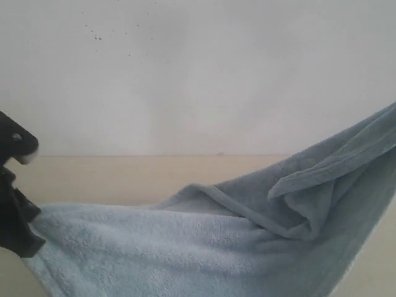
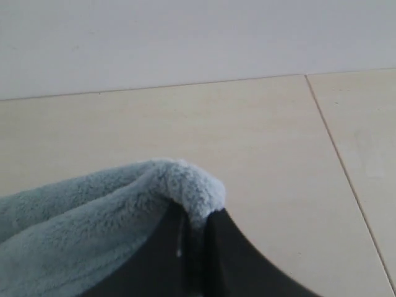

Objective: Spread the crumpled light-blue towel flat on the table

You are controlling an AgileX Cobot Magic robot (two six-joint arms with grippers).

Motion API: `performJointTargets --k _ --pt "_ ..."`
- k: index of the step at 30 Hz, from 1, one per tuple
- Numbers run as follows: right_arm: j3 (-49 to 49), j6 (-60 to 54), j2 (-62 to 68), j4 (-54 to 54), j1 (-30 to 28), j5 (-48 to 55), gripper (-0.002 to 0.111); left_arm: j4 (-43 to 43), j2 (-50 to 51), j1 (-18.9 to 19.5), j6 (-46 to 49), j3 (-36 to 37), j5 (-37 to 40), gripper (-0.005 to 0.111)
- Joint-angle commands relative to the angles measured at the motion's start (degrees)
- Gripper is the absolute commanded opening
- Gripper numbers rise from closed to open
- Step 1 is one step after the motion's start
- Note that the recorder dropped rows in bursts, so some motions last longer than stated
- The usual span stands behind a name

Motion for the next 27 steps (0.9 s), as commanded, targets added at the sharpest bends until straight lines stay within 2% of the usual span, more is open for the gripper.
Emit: performJointTargets --k 1,8,11,12,14,15,16,18,19,20,21,22,24,27 --pt "-0.29 0.92 -4.75 -0.16 -2.29 4.34 0.0 5.36 -9.98 0.18 -4.88 0.11 6.37 0.004" --pt "1.09 -3.47 -6.25 3.04 -2.22 15.91 0.0 5.97 -22.2 0.18 -4.88 0.11 9.69 0.004" --pt "5.34 -8.33 -6.25 7.6 -2.22 16.93 0.001 5.84 -25.04 0.18 -4.88 0.11 10.89 0.004" --pt "7.4 -10.1 -6.25 9.34 -2.22 16.19 0.005 5.6 -25.45 0.18 -4.88 0.11 11.88 0.004" --pt "11.6 -13.49 -6.25 12.58 -2.22 14.15 0.021 4.16 -25.44 0.18 -3.86 0.11 13.5 0.004" --pt "13.16 -15.01 -6.25 13.95 -2.22 13.16 0.034 3.32 -25.44 0.06 -3.86 0.11 13.66 0.004" --pt "16.37 -18.64 -6.25 16.68 -2.22 11.71 0.067 1.62 -25.32 -0.03 -3.19 0.11 13.23 0.004" --pt "17.69 -18.81 -6.25 17.93 -2.08 10.39 0.083 1.23 -25.15 -0.03 -2.29 0.11 12.81 0.004" --pt "17.69 -18.83 -6.25 18.15 -2.08 10.13 0.082 1.23 -25.15 -0.03 -2.29 0.11 12.72 0.004" --pt "17.48 -19.07 -6.61 19.77 -2.08 9.78 0.075 1.23 -24.89 -0.03 -2.29 0.11 12.69 0.004" --pt "17.48 -21.91 -7.12 22.62 -1.95 9.78 0.068 1.23 -24.79 -0.03 -2.29 0.11 12.64 0.004" --pt "17.48 -29.67 -7.54 28.97 0.09 11.54 0.059 1.23 -24.79 -0.03 -2.29 0.11 12.54 0.004" --pt "17.48 -37.54 -7.54 33.25 7.65 12.54 0.057 1.23 -24.79 -0.03 -2.29 0.11 12.41 0.004" --pt "17.48 -37.96 -5.94 21.36 22.19 4.67 0.059 0.98 -24.79 -0.03 -2.29 0.11 12.38 0.004"
